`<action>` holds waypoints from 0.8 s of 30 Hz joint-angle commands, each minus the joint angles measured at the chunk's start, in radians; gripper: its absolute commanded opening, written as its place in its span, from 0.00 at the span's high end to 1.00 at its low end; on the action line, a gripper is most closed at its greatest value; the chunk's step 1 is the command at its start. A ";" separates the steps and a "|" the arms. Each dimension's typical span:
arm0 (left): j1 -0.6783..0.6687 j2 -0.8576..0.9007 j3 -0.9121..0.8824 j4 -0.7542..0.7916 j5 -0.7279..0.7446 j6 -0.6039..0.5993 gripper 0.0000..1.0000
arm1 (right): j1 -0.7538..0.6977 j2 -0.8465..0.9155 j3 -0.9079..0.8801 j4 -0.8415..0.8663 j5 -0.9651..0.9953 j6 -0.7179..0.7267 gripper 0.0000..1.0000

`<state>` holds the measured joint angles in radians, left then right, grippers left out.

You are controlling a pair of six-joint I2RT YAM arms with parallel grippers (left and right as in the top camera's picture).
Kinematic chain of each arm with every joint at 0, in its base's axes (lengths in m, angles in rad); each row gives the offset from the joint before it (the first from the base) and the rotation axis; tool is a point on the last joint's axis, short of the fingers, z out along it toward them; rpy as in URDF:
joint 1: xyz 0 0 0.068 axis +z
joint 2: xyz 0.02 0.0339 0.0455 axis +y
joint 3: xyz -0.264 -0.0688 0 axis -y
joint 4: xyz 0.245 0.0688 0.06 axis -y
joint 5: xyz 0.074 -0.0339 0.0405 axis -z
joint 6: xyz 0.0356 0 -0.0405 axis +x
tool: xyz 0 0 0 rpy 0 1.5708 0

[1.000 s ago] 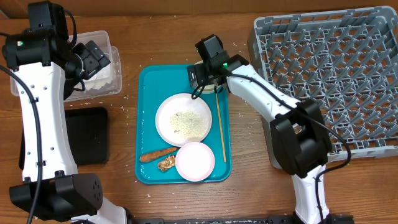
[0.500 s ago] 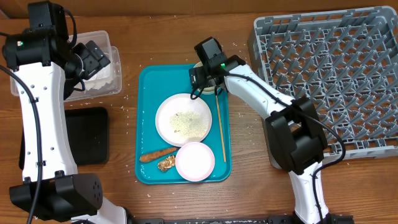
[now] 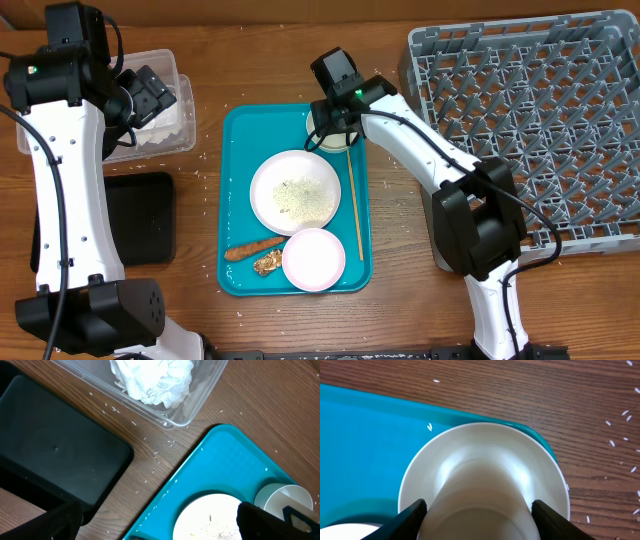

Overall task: Sort waste into correct bins and load items into the dishwasher
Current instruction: 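Carry the cup right and set it upside down in the dish rack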

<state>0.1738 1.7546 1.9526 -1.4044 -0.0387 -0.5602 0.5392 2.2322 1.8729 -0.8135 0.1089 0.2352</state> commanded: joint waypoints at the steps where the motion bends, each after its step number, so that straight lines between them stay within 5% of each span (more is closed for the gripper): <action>1: 0.003 0.005 -0.002 0.003 -0.017 -0.015 0.00 | 0.005 -0.013 0.048 -0.010 0.006 0.005 0.52; 13: 0.003 0.005 -0.002 0.003 -0.021 -0.012 0.00 | -0.073 -0.093 0.259 -0.101 0.029 0.085 0.53; 24: 0.003 0.005 -0.002 0.003 -0.025 -0.011 0.00 | -0.430 -0.108 0.550 -0.357 0.084 0.138 0.52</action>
<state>0.1738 1.7546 1.9526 -1.4044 -0.0429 -0.5602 0.2195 2.1658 2.3783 -1.1297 0.1318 0.3233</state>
